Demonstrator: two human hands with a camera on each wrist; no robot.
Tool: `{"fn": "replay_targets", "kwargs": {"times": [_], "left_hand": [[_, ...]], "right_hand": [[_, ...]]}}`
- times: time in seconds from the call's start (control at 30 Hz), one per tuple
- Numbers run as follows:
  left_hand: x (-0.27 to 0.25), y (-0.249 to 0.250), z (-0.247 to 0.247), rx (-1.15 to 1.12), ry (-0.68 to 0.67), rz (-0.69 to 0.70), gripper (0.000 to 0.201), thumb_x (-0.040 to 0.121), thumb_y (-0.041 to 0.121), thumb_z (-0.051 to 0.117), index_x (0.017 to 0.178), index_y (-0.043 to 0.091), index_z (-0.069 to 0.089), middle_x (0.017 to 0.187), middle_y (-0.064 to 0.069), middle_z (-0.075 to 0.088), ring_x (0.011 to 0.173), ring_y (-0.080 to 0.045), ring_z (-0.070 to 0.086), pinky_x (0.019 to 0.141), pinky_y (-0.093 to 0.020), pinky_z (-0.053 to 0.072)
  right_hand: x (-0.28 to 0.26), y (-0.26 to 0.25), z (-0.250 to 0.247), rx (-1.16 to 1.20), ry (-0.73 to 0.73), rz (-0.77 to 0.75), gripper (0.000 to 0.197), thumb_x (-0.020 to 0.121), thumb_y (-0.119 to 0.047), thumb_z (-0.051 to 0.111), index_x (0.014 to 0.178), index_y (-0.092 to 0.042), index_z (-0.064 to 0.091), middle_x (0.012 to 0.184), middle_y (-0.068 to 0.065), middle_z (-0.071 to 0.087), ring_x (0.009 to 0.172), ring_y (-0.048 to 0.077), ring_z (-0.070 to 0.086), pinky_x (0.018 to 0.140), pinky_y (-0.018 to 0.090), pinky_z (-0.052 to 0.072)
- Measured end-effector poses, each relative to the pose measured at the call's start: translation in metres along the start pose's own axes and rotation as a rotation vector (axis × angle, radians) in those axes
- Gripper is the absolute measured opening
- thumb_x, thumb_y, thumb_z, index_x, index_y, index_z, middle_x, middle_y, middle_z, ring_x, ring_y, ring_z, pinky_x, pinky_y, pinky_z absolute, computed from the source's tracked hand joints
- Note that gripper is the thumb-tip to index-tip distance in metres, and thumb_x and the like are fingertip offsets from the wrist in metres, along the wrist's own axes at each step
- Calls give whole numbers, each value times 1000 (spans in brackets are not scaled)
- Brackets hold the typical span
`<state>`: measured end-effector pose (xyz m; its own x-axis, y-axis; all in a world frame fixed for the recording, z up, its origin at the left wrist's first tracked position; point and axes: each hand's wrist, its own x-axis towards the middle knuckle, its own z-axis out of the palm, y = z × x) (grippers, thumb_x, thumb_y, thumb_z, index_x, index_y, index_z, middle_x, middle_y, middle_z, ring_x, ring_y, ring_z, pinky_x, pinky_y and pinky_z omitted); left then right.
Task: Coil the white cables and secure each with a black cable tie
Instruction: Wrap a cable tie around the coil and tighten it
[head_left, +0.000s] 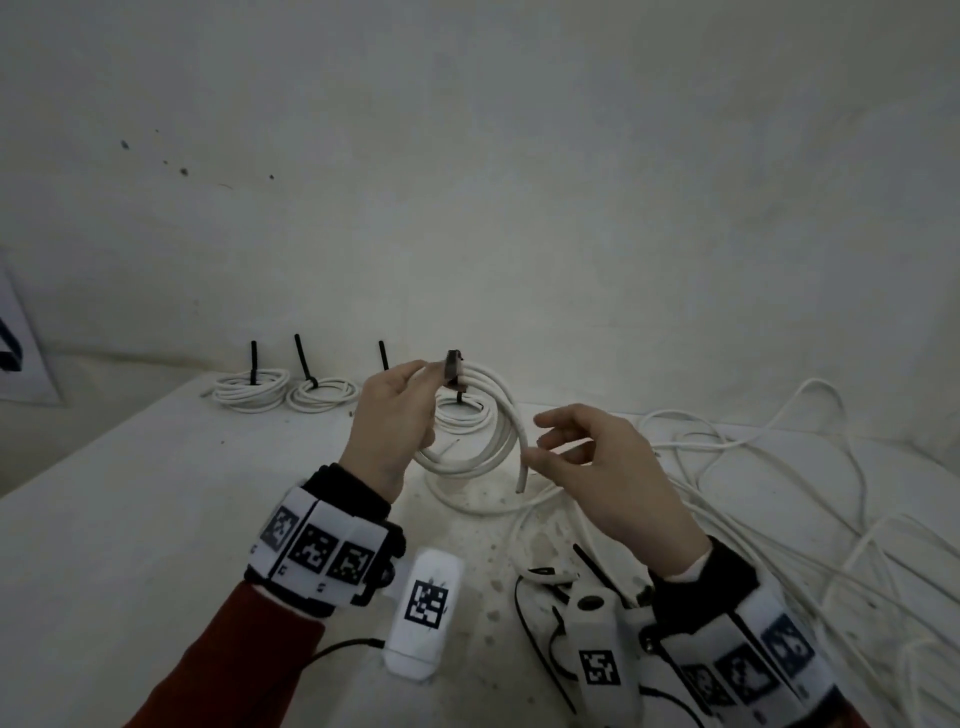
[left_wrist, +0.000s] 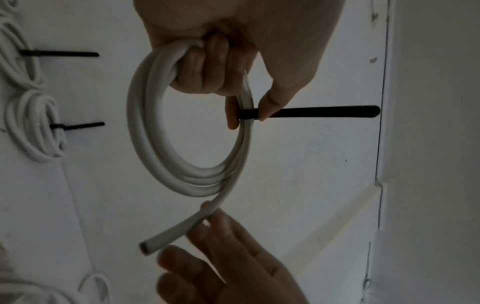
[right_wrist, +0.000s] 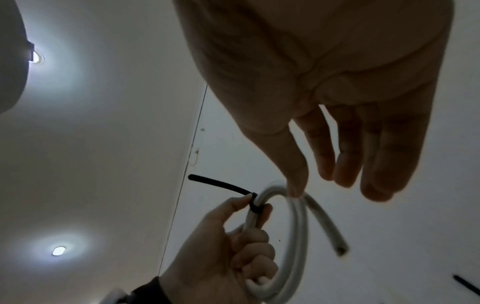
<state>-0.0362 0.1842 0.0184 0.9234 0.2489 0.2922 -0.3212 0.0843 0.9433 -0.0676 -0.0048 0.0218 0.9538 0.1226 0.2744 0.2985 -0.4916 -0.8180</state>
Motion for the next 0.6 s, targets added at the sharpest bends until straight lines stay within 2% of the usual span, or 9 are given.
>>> {"fn": "replay_targets", "kwargs": {"times": [0.07,0.13,0.2,0.3,0.4,0.43,0.5,0.6], "left_hand": [[-2,2,3,-26,-17,-20,27,89,24,61,64,12,63,47,7,22,40,-8,19,43,-19,18],[-3,1,4,20,-4,14,30,87,27,64,58,21,66,46,8,24,41,-9,20,44,-22,20],[-7,1,6,69,11,77,25,82,33,65,63,17,66,44,12,28,41,-7,24,48,-25,22],[-12,0,12,77,26,147,35,86,34,61,76,0,62,41,12,34,41,-4,29,51,-26,25],[-16,1,17,46,49,132,30,92,27,58,79,0,63,40,12,35,39,-4,29,49,-24,25],[-17,1,18,31,52,117,28,93,27,57,77,4,64,39,12,35,38,-4,28,47,-23,25],[-20,2,21,-5,49,93,27,93,26,56,72,10,62,38,13,35,37,-4,26,43,-21,25],[-25,6,26,-54,30,67,28,93,26,56,70,12,61,38,13,35,36,-4,26,42,-20,25]], "right_hand": [[2,3,1,83,-38,30,18,76,-18,78,91,-19,68,77,-1,72,68,18,69,71,30,56],[1,3,2,195,-64,47,12,75,-7,78,82,-10,68,69,6,71,63,23,70,69,35,58],[0,1,4,311,-64,71,11,76,0,77,78,-4,67,69,10,68,60,23,69,65,32,58],[-4,-5,12,620,-57,121,12,77,7,73,81,5,62,74,13,62,66,31,70,63,28,58],[-9,-8,22,873,7,162,11,75,9,72,79,5,62,73,19,66,69,33,70,62,24,57],[-10,-7,25,872,44,139,12,73,7,74,78,4,63,74,21,68,68,32,70,62,25,57],[-11,-4,29,706,142,46,13,70,-2,80,74,-2,67,74,17,72,61,24,67,58,26,52],[-10,1,33,384,312,-90,15,64,-21,87,66,-16,72,69,-3,72,56,4,51,59,17,38]]}}
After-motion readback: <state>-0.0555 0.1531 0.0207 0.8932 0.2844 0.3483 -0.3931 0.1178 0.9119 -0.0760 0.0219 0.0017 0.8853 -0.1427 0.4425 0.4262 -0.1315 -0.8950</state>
